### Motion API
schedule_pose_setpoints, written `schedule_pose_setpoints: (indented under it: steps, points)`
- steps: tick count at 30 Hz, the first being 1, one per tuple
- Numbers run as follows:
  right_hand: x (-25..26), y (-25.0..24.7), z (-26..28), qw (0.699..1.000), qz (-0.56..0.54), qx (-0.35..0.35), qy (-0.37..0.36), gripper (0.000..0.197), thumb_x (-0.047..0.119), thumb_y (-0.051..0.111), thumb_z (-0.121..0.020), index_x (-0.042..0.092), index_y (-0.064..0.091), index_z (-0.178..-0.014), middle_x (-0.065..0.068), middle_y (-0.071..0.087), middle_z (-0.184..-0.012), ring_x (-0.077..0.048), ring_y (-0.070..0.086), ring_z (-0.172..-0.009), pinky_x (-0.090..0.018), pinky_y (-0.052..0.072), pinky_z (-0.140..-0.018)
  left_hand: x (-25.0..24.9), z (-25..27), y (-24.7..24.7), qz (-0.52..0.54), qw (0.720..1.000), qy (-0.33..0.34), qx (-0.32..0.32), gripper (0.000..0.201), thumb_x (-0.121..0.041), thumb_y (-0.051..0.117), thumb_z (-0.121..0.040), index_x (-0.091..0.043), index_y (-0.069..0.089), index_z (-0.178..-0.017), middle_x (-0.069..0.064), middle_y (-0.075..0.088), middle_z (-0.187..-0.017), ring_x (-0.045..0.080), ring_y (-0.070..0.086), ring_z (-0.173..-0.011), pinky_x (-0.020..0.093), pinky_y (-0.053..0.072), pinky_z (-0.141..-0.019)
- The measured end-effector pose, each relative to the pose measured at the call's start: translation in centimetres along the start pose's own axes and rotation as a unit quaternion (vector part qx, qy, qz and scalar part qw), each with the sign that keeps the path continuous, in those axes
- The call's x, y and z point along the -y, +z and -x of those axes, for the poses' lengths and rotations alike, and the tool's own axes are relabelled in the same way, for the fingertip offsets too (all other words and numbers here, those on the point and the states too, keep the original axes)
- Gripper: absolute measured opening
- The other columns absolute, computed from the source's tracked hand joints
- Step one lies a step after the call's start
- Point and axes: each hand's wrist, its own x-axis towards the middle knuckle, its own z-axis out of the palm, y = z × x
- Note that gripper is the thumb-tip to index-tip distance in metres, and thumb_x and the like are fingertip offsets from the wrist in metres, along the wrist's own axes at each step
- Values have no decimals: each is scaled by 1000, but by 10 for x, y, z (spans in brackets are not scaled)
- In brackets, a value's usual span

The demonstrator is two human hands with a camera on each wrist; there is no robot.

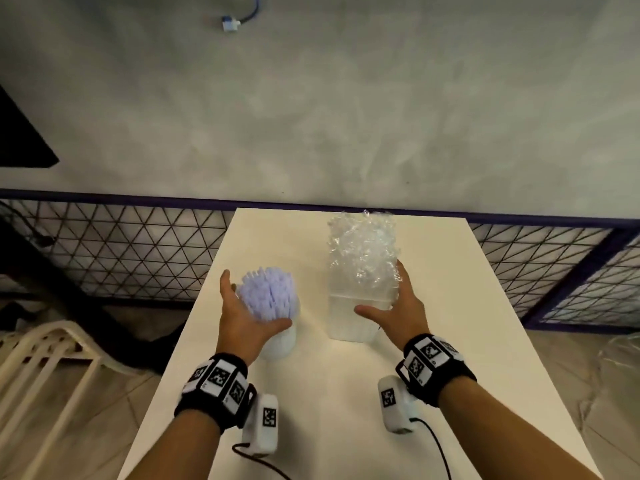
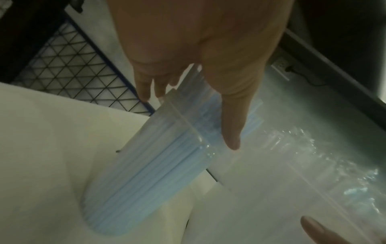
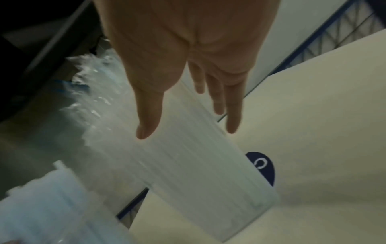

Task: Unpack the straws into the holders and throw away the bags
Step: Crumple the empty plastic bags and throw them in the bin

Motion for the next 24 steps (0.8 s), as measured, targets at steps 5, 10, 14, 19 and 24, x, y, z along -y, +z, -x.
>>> schedule_pose_setpoints:
  steps: [5,10,14,19,24]
  points:
    - [-11,-1,-3,1000,-8,-25,4,104,24,89,-72,35,25,-153,4,60,-135,-21,59,-120,-37,49,-104,12,-4,-4,69,997,19,14,137,-8,95,-47,-54,5,-140,1,46,-140,20,53,-121,43,41,-107]
    - [-19,-6,-5,999,-18,-49,16,92,18,87,-75,29,35,-150,2,63,-127,-24,64,-113,-33,51,-99,38,0,-11,151,987,1,61,133,2,93,-48,-49,14,-142,0,42,-142,13,49,-126,39,43,-105]
    - [-23,-16,-6,997,-18,-73,31,85,16,85,-77,22,39,-148,1,64,-122,-19,65,-104,-11,48,-82,47,-7,-2,78,992,-9,99,118,-20,97,-45,-36,30,-141,-6,53,-132,17,53,-123,35,46,-98]
    - [-30,-36,-16,995,-16,-80,54,80,14,84,-78,19,42,-146,3,63,-117,-15,64,-92,0,46,-64,31,-22,24,59,991,0,122,97,-12,92,-57,-27,38,-137,-6,57,-123,15,54,-114,27,43,-91]
    - [-42,-59,-42,994,-8,-94,62,75,17,85,-77,18,45,-142,0,66,-120,-21,67,-99,-10,45,-73,4,-47,65,55,987,4,152,97,-10,89,-62,-27,34,-139,-9,53,-120,10,51,-109,23,41,-89]
